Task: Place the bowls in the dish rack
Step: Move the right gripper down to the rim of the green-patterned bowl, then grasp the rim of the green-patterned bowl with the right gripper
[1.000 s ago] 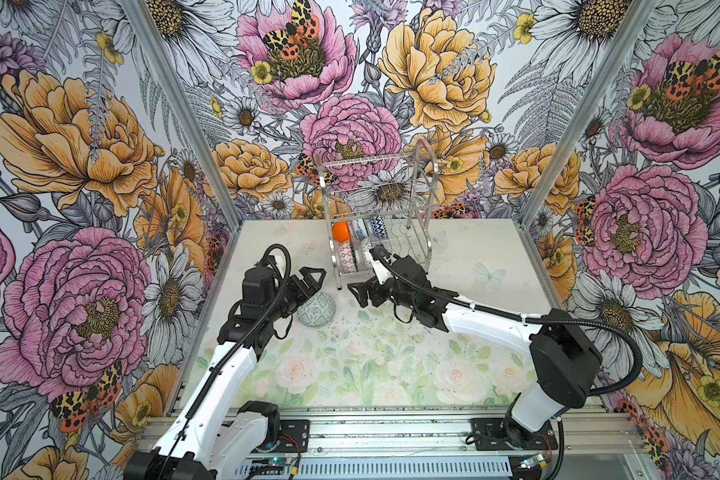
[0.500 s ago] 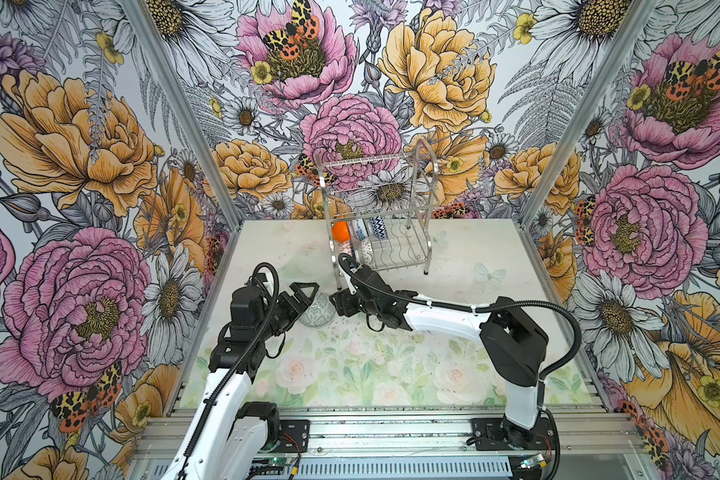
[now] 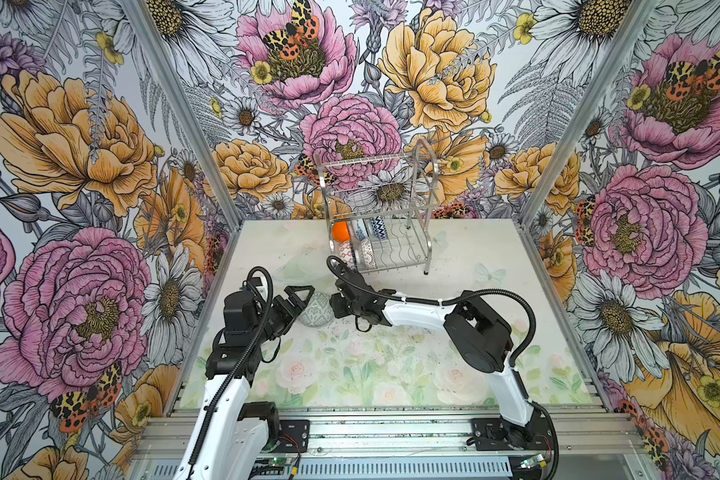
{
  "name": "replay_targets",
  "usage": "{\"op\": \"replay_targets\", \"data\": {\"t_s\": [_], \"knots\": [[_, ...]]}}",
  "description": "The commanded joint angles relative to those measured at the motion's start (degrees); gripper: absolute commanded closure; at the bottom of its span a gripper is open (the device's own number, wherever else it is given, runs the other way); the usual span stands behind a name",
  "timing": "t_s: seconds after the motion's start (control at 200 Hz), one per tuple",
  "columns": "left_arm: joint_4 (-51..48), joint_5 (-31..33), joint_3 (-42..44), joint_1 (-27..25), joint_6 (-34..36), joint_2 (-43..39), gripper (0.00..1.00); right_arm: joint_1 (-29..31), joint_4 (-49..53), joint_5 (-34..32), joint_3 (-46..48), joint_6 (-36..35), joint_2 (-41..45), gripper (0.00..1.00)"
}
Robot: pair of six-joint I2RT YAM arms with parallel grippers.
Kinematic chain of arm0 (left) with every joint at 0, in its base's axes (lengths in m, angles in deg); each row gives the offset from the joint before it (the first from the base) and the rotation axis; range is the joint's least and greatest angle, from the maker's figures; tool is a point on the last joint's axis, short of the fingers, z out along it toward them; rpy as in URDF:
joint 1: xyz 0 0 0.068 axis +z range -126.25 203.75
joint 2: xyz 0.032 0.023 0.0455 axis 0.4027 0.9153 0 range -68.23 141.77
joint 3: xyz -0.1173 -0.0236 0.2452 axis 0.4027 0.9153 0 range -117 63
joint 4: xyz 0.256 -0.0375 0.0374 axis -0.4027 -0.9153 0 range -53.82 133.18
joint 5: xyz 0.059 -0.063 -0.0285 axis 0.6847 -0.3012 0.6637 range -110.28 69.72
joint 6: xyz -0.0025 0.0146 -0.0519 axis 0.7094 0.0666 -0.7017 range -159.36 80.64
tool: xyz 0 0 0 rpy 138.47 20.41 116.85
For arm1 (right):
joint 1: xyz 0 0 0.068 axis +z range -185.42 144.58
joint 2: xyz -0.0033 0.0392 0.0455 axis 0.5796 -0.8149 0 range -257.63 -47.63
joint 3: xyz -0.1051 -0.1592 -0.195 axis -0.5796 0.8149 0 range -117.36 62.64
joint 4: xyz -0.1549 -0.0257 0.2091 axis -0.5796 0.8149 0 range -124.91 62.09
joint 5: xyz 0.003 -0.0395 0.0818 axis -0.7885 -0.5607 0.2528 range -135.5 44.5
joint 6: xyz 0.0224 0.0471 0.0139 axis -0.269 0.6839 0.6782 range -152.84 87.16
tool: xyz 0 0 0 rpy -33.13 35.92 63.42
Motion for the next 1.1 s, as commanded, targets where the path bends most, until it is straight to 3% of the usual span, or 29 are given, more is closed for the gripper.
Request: {"op": "replay_targets", "data": {"t_s": [0.0,0.27,0.751,0.961,1.096], "knots": [[-0.2,-2.5,0.9,0.9,1.6,-0.6,0.01,0.1,1.1,-0.9,-2.2,0.9,-1.4,0.65],[-0.2,-2.3,1.3,0.8,1.8,-1.1,0.01,0.4,1.5,-0.5,-2.7,1.1,-2.4,0.74],[-1.1,-2.2,1.4,1.0,1.9,-2.7,0.01,1.4,2.6,0.5,-4.1,1.3,-3.4,0.79],[-1.3,-2.1,1.5,1.0,2.0,-3.0,0.01,1.4,2.9,0.3,-3.9,1.5,-3.1,0.96],[-1.1,-1.7,1.4,0.3,2.3,-3.8,0.01,1.4,3.1,0.5,-3.8,1.0,-1.8,1.00]]}}
